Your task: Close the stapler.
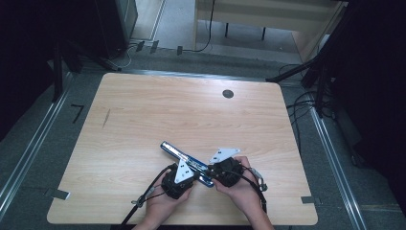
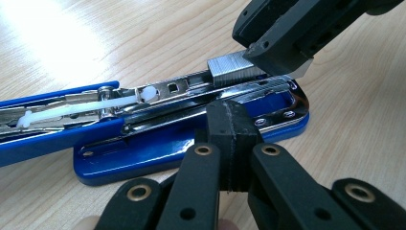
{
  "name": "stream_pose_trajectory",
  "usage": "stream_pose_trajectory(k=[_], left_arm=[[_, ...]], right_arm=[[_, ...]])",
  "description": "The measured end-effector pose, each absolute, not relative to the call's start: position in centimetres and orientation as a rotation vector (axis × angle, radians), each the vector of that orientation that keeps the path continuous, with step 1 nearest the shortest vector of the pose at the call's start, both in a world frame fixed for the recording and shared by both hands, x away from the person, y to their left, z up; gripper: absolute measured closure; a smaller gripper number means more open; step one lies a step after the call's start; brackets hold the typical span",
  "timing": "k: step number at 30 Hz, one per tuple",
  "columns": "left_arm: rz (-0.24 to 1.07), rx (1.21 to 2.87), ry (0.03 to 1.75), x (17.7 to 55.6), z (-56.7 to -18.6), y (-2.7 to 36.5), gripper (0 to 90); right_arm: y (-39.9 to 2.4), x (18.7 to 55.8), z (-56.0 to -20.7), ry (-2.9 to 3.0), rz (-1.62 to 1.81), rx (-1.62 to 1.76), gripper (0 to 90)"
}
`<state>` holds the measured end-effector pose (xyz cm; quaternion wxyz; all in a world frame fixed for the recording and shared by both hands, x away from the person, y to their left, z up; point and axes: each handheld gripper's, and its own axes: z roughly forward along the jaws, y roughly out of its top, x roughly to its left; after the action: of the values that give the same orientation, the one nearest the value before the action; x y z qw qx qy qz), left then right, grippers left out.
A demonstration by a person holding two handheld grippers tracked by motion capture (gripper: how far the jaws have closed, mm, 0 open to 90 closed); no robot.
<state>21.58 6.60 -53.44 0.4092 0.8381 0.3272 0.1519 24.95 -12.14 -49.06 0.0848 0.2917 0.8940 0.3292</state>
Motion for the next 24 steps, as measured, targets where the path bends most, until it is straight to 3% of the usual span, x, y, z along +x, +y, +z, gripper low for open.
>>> stream_pose_trajectory(k=[24], left_arm=[[0.387, 2.112, 0.821, 21.58, -53.45, 6.58, 90.0]], right_arm=[[-11.81, 24.84, -49.08, 2.683, 0.953, 0.828, 79.6]])
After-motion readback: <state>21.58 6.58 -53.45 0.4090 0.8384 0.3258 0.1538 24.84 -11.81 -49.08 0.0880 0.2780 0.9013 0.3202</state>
